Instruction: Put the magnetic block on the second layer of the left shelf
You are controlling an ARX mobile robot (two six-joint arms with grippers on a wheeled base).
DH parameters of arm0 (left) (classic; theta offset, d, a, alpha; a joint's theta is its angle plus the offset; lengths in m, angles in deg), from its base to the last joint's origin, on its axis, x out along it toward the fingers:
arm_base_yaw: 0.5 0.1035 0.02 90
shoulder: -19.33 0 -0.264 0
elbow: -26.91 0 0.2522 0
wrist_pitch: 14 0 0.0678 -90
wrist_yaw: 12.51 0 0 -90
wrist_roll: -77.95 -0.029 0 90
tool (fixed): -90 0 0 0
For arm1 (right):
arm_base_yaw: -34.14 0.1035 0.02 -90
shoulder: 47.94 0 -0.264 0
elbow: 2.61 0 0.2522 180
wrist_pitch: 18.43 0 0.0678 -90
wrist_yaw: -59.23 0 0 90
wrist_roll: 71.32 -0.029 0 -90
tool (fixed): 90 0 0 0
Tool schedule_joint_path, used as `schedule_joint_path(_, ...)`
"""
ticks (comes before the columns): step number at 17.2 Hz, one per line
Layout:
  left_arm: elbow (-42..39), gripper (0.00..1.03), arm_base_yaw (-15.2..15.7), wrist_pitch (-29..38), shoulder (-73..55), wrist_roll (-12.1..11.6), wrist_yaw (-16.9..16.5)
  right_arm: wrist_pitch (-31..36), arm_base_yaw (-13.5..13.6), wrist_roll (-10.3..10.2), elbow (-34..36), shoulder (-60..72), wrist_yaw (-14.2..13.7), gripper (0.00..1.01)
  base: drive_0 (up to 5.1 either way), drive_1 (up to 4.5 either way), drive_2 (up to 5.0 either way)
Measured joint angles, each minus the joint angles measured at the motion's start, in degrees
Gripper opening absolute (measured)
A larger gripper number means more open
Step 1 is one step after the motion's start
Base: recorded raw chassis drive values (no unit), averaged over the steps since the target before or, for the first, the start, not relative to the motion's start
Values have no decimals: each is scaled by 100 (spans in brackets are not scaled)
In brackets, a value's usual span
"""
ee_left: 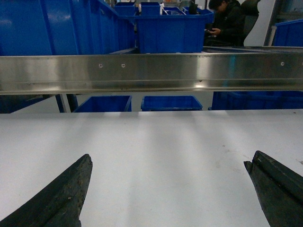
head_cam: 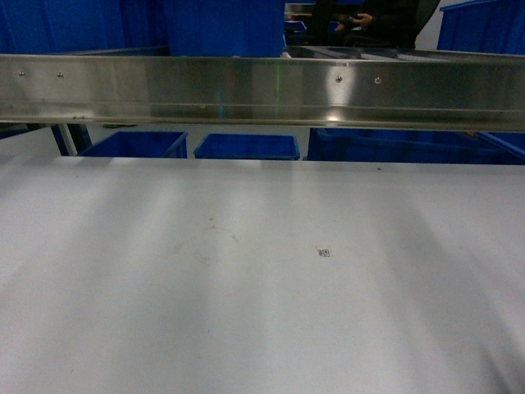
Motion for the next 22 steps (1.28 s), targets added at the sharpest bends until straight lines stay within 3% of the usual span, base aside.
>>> schedule_joint_path(3, -2, 98, 0, 0, 0, 0, 0, -319, 151, 0, 83, -1200, -184, 44, 0, 0, 0)
schedule_joint_path(6, -2, 98, 0, -2, 0, 0, 0, -365, 136, -4, 83, -1403, -350, 44, 0, 0, 0)
schedule_joint_path(11, -2, 98, 0, -2, 0, 0, 0, -332, -219, -61, 144, -1401, 61, 44, 0, 0, 0)
schedule_joint_path(12, 0, 98, 0, -2, 0, 0, 0, -380, -354, -122, 146, -1386, 345, 44, 0, 0, 0)
schedule_joint_path(14, 0, 98, 0, -2, 0, 0, 2, -398, -396, -151, 146, -1362, 417, 44, 0, 0, 0)
schedule_joint_path(18, -2, 98, 0, 0, 0, 0, 2, -474, -420, -463, 153, -1464, 529, 44, 0, 0, 0)
schedule_joint_path(22, 0, 98, 0, 15, 0, 0, -9, -483, -426, -483, 153, -1473, 529, 44, -247, 126, 126)
